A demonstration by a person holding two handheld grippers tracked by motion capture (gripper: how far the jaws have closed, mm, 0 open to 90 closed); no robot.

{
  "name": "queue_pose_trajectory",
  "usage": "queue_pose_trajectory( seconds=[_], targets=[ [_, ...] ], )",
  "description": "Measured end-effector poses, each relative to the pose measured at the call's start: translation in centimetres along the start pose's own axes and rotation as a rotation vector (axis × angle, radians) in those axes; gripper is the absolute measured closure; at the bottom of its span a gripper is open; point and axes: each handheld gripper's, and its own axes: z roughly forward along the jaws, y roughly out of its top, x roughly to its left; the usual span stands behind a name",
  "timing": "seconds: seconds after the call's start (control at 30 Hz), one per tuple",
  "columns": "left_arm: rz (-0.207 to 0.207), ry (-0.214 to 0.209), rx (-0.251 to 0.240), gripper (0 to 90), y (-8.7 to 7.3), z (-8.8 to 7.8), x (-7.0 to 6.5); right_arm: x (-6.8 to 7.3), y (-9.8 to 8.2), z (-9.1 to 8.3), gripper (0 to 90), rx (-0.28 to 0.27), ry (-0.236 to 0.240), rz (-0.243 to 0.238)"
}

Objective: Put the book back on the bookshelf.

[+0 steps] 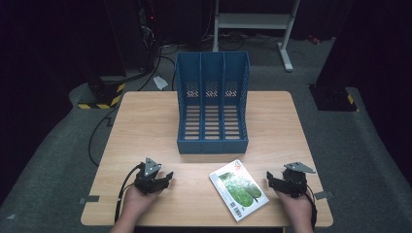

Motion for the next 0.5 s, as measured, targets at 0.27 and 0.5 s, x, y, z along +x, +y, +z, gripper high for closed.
queue_pose_trajectory(
  seconds=[0.27,0.5],
  targets=[
    [0.051,-0.057,-0.034,40.6,1.4,0.6,-2.1,0.6,-1.0,-1.6,25.0,-0.017,0.012,-0.020],
    [0.088,-0.123,-0.059,41.7,3.0,1.8,-4.1,1.0,-2.5,-3.2,31.9,-0.024,0.049,-0.015]
  ],
)
